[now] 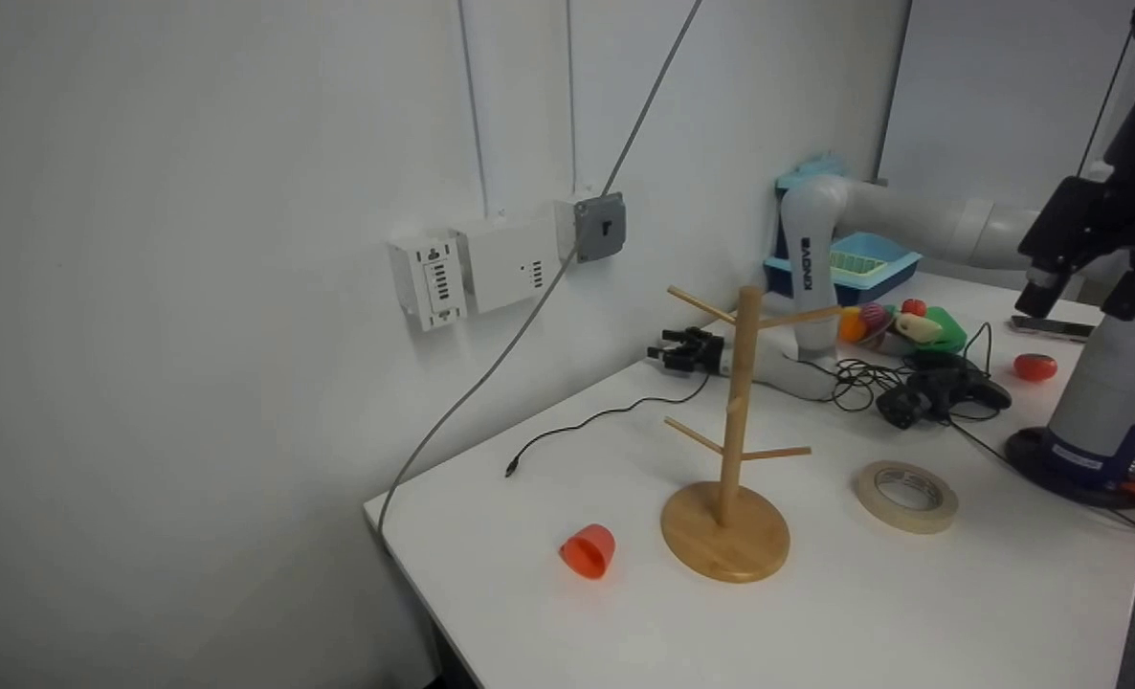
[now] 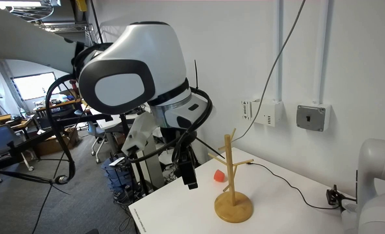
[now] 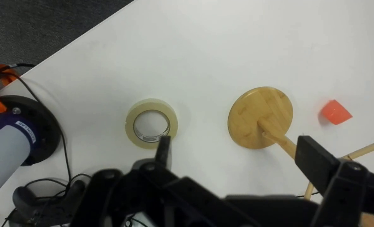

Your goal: Hang the masking tape on the wooden stand

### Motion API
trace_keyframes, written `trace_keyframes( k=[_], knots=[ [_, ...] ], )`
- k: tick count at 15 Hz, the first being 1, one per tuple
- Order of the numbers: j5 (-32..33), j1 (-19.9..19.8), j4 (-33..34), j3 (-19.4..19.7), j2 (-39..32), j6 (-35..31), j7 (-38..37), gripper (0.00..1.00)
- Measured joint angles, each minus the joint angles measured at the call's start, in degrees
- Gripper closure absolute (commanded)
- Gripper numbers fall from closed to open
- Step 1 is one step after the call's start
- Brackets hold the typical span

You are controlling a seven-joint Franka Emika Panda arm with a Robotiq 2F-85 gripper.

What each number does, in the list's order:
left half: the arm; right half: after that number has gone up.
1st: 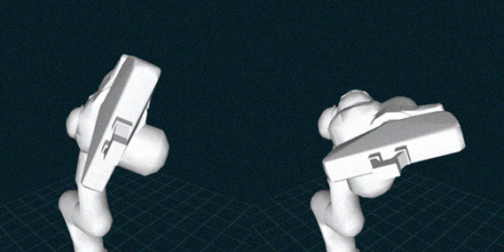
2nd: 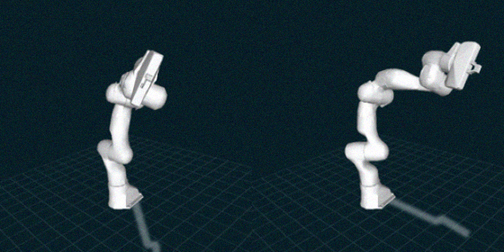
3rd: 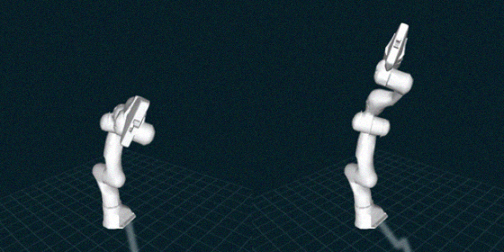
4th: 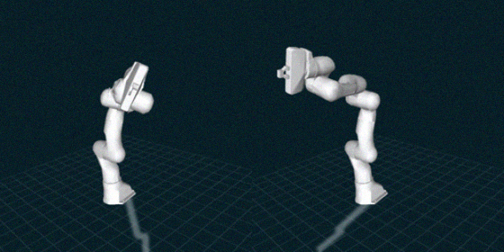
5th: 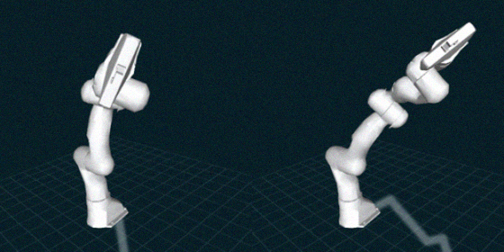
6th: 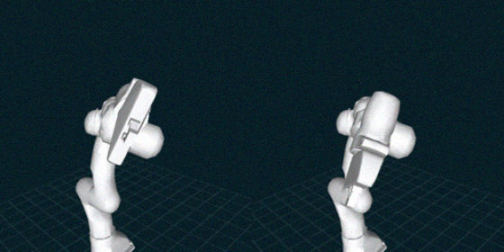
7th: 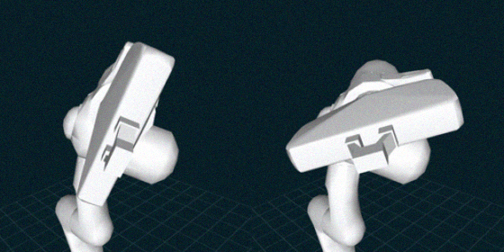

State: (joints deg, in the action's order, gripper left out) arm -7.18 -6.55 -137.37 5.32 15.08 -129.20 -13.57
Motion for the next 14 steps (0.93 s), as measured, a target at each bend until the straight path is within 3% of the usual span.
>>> trace_keyframes(
  k=[9, 14],
  knots=[
    [0.7, 0.2, -0.1, -1.5, -0.6, -0.2, -0.2, 0.00],
    [3.5, 0.2, 0.0, -3.6, -5.8, -4.3, -1.3, 0.00]
  ],
)
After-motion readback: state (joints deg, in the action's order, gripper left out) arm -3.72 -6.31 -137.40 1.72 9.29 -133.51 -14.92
